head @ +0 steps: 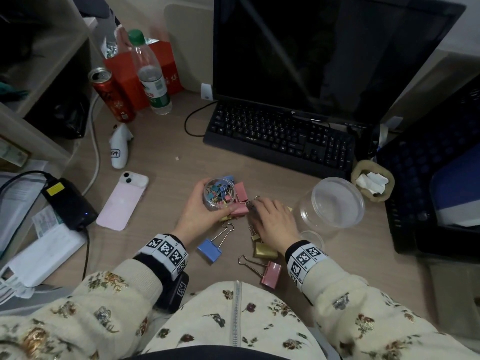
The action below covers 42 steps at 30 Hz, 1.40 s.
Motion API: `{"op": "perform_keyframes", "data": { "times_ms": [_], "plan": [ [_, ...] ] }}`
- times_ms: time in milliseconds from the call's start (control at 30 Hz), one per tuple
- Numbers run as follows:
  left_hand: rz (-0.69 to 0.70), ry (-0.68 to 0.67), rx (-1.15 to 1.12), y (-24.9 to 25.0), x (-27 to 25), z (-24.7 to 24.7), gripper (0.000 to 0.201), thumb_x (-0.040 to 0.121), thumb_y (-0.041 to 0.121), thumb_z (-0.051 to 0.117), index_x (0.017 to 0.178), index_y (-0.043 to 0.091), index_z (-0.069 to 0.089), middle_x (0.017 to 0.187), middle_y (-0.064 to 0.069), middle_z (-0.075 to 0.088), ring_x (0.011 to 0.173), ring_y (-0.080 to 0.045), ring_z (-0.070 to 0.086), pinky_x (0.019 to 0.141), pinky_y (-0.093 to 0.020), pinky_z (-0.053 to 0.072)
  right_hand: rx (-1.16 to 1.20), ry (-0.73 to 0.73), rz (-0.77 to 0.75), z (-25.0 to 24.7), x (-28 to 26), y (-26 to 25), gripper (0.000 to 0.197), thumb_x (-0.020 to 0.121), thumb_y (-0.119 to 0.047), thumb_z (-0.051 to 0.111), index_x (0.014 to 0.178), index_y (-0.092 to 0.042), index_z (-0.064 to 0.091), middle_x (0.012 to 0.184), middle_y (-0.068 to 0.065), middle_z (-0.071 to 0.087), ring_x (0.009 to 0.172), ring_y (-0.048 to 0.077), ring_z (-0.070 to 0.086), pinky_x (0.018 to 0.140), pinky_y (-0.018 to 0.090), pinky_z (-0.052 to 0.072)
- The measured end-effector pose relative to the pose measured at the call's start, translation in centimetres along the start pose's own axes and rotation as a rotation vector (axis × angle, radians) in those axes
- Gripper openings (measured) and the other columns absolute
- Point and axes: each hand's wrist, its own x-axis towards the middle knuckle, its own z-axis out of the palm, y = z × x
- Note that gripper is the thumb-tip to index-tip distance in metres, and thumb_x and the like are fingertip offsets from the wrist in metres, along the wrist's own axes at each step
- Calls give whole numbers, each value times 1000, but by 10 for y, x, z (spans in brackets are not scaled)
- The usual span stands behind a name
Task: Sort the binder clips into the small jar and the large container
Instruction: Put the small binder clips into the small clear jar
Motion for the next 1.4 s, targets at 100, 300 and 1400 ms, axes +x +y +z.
{"op": "perform_keyframes", "data": {
  "times_ms": [100,300,1400],
  "plan": [
    [-4,3,18,-3,2,-1,81,63,34,89,130,27,44,114,23,55,99,19,53,86,-9,43,-21,-53,-1,0,-1,-1,45,92,-28,51,135,-18,46,137,1,48,118,24,45,98,39,39],
    [-17,2,7,-4,2,1,84,63,32,90,132,24,44,115,23,55,104,10,54,93,-19,46,33,-123,36,-4,-9,1,50,89,-45,51,131,-19,46,130,1,48,119,21,43,100,38,38],
    [-10,-49,-9,3,-1,6,79,63,30,89,128,31,43,112,24,55,100,16,53,88,-12,43,123,-87,155,-24,1,10,19,89,-12,54,106,-15,62,105,5,59,93,27,60,76,41,52]
  ]
}}
